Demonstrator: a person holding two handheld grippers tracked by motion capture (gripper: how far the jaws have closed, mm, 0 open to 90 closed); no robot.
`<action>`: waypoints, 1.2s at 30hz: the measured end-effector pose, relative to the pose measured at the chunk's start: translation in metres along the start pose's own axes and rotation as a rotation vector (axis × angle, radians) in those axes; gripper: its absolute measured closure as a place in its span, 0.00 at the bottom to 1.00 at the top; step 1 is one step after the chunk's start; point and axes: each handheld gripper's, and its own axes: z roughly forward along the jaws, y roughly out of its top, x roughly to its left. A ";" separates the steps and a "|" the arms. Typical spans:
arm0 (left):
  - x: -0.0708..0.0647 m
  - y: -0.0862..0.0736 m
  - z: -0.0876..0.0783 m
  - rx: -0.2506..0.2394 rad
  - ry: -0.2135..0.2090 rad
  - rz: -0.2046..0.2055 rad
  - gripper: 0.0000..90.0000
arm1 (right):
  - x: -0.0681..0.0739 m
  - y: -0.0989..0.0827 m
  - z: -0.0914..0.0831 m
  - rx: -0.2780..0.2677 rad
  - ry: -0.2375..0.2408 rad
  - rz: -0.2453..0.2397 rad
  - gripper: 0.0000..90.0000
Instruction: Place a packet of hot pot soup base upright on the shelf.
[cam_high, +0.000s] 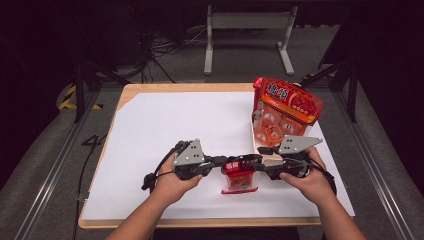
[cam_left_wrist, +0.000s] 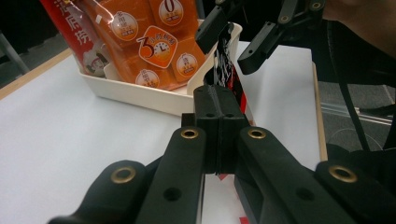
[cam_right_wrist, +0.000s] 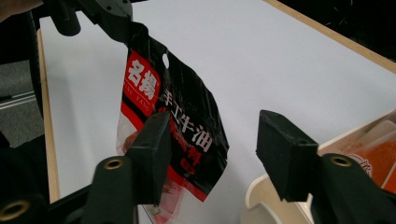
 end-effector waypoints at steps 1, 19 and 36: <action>0.000 0.000 0.000 0.000 -0.001 -0.002 1.00 | 0.000 0.000 0.000 0.004 0.003 -0.006 0.56; -0.002 0.003 0.000 -0.007 -0.023 -0.006 1.00 | 0.004 0.003 0.000 0.032 0.031 -0.028 0.77; 0.006 -0.005 0.012 0.008 -0.075 -0.107 0.61 | 0.009 0.005 -0.005 0.007 0.059 -0.104 1.00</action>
